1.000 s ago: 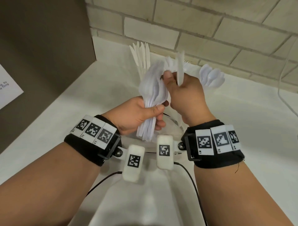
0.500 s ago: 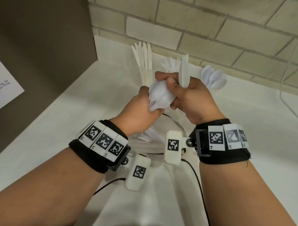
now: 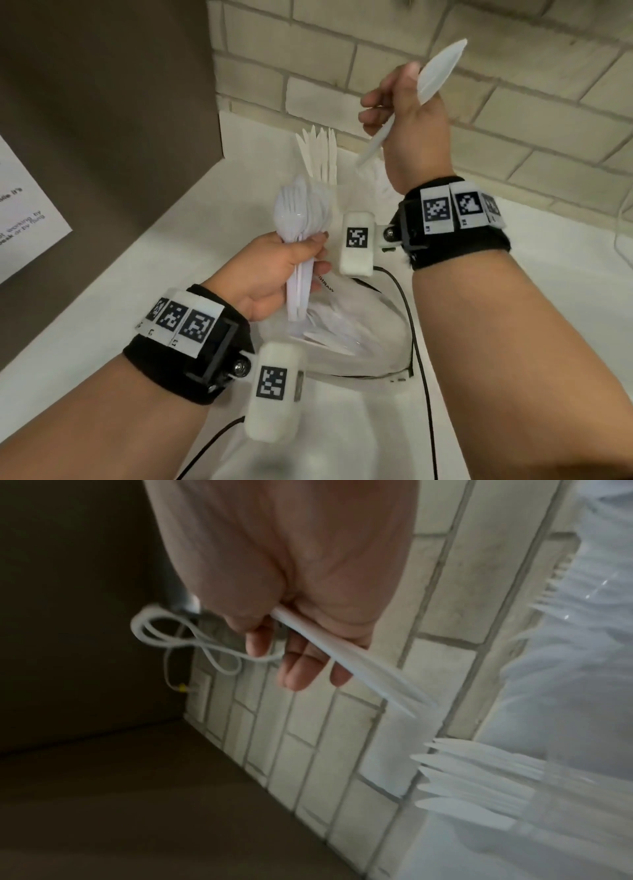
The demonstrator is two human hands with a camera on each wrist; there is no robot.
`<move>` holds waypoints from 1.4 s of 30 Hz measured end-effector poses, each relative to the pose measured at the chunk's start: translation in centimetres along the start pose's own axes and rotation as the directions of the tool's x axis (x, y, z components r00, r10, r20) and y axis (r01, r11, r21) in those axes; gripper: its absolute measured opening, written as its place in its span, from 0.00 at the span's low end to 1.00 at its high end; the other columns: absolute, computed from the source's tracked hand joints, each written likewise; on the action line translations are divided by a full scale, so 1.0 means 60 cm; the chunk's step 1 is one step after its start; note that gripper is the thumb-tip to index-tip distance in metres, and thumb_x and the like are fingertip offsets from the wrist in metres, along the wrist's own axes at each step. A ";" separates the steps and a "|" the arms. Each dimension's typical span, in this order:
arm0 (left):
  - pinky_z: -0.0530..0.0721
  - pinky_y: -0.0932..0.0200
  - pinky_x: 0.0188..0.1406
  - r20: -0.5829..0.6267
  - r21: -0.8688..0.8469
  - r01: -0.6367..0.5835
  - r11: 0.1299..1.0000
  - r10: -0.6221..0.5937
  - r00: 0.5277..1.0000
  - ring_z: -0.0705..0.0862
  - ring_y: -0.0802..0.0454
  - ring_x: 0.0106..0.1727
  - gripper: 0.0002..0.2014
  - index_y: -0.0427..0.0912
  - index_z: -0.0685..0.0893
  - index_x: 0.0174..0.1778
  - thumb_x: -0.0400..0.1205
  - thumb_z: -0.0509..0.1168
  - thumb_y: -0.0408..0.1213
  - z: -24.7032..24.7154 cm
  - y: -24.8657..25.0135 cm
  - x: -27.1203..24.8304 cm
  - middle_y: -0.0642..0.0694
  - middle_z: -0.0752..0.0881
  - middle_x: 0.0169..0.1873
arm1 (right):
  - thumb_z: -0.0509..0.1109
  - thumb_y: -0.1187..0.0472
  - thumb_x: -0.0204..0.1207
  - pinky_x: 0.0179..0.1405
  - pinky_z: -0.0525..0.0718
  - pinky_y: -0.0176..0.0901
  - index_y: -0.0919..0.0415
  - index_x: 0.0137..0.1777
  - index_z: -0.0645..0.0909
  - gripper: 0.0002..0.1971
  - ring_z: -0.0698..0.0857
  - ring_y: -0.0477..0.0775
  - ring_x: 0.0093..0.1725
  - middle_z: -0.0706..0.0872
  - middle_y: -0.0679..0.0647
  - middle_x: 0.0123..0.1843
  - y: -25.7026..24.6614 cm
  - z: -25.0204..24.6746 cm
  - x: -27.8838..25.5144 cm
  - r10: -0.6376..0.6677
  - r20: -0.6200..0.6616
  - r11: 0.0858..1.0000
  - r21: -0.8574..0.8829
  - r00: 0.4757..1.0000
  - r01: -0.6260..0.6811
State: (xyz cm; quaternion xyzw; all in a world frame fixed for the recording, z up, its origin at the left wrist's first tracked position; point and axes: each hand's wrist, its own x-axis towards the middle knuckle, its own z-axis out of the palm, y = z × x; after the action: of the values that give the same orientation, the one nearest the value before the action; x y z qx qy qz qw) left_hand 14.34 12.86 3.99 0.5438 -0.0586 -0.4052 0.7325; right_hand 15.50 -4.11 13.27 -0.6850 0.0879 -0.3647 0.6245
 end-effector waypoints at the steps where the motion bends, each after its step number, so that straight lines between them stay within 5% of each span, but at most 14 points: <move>1: 0.79 0.40 0.61 0.015 -0.048 0.022 0.999 -0.021 1.000 0.85 0.51 0.37 0.04 0.41 0.83 0.48 0.80 0.66 0.36 -0.005 0.002 0.001 0.47 0.83 0.34 | 0.52 0.54 0.88 0.38 0.80 0.44 0.62 0.45 0.75 0.16 0.81 0.51 0.33 0.83 0.58 0.37 0.012 0.011 0.013 -0.007 -0.001 1.000 -0.009 1.000 0.007; 6: 0.79 0.42 0.56 0.077 -0.134 0.076 0.988 -0.066 0.995 0.84 0.50 0.39 0.04 0.43 0.84 0.48 0.80 0.65 0.37 -0.027 0.004 0.007 0.49 0.83 0.34 | 0.53 0.54 0.88 0.33 0.79 0.39 0.57 0.41 0.75 0.15 0.80 0.51 0.31 0.82 0.56 0.36 0.077 0.048 0.065 0.061 0.001 0.993 -0.099 0.998 -0.060; 10: 0.80 0.45 0.51 0.072 -0.164 0.112 0.980 -0.101 0.992 0.83 0.50 0.40 0.05 0.43 0.85 0.46 0.78 0.66 0.38 -0.037 0.004 0.015 0.49 0.82 0.33 | 0.56 0.51 0.86 0.33 0.79 0.41 0.57 0.44 0.76 0.13 0.81 0.51 0.31 0.82 0.55 0.37 0.125 0.054 0.090 0.252 0.016 0.936 -0.257 0.968 -0.240; 12: 0.80 0.44 0.52 0.071 -0.168 0.117 0.979 -0.106 0.992 0.83 0.50 0.41 0.05 0.44 0.85 0.46 0.76 0.67 0.38 -0.040 0.003 0.020 0.49 0.83 0.33 | 0.66 0.51 0.81 0.40 0.83 0.44 0.59 0.55 0.76 0.12 0.85 0.52 0.40 0.85 0.54 0.45 0.146 0.050 0.097 0.354 0.043 0.865 -0.395 0.934 -0.309; 15: 0.81 0.45 0.53 0.069 -0.154 0.118 0.981 -0.108 0.992 0.84 0.50 0.42 0.08 0.44 0.85 0.46 0.72 0.68 0.40 -0.042 0.001 0.025 0.50 0.84 0.33 | 0.77 0.54 0.72 0.67 0.80 0.48 0.61 0.74 0.70 0.32 0.82 0.55 0.65 0.80 0.55 0.69 0.153 0.039 0.101 0.400 0.011 0.775 -0.538 0.917 -0.331; 18: 0.81 0.44 0.54 0.052 -0.140 0.112 0.984 -0.105 0.993 0.85 0.50 0.41 0.06 0.44 0.85 0.45 0.75 0.68 0.39 -0.039 0.002 0.029 0.50 0.84 0.32 | 0.76 0.60 0.74 0.71 0.74 0.41 0.64 0.79 0.66 0.35 0.76 0.54 0.73 0.76 0.57 0.75 0.142 0.031 0.101 0.390 0.019 0.774 -0.549 0.921 -0.316; 27: 0.76 0.40 0.64 0.027 -0.139 0.121 0.983 -0.118 0.993 0.85 0.51 0.39 0.04 0.44 0.86 0.43 0.80 0.66 0.37 -0.024 0.008 0.029 0.50 0.84 0.31 | 0.75 0.61 0.73 0.68 0.78 0.40 0.58 0.68 0.80 0.22 0.80 0.45 0.64 0.82 0.51 0.62 0.065 0.021 0.069 0.202 0.109 0.784 -0.614 0.973 -0.094; 31: 0.76 0.40 0.65 0.070 -0.167 0.098 0.981 -0.087 0.994 0.87 0.51 0.36 0.04 0.42 0.85 0.46 0.79 0.66 0.37 -0.025 0.007 0.024 0.48 0.85 0.34 | 0.74 0.60 0.75 0.49 0.81 0.31 0.54 0.55 0.85 0.10 0.84 0.40 0.49 0.85 0.44 0.49 0.004 0.007 0.010 0.168 0.161 0.803 -0.594 0.973 -0.040; 35: 0.80 0.39 0.62 0.132 -0.146 0.048 0.988 -0.028 0.991 0.88 0.48 0.38 0.08 0.42 0.84 0.46 0.73 0.68 0.38 -0.018 0.003 0.016 0.47 0.86 0.36 | 0.77 0.64 0.72 0.26 0.78 0.32 0.59 0.47 0.86 0.06 0.81 0.42 0.30 0.87 0.51 0.37 -0.020 -0.016 -0.068 0.292 0.260 0.827 -0.551 0.920 -0.107; 38: 0.88 0.49 0.46 0.174 -0.109 0.025 0.994 -0.005 0.985 0.88 0.51 0.35 0.07 0.43 0.84 0.50 0.78 0.65 0.37 -0.009 0.000 0.008 0.49 0.86 0.35 | 0.78 0.60 0.72 0.24 0.82 0.38 0.60 0.53 0.83 0.12 0.82 0.45 0.27 0.84 0.51 0.34 -0.015 -0.031 -0.113 0.356 0.221 0.818 -0.544 0.908 -0.188; 42: 0.87 0.48 0.47 0.198 -0.057 -0.011 0.998 0.022 0.980 0.89 0.51 0.36 0.06 0.42 0.84 0.49 0.80 0.64 0.36 0.004 -0.009 0.000 0.48 0.88 0.36 | 0.78 0.56 0.72 0.27 0.86 0.38 0.56 0.56 0.80 0.15 0.85 0.44 0.30 0.87 0.52 0.39 -0.007 -0.046 -0.153 0.410 0.189 0.822 -0.500 0.892 -0.272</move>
State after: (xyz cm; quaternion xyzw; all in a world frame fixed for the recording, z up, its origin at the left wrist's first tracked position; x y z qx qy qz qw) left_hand 13.93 12.63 3.66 0.4798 -0.1246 -0.4526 0.7412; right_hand 7.08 -0.92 9.96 -0.8315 0.2025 -0.1107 0.5054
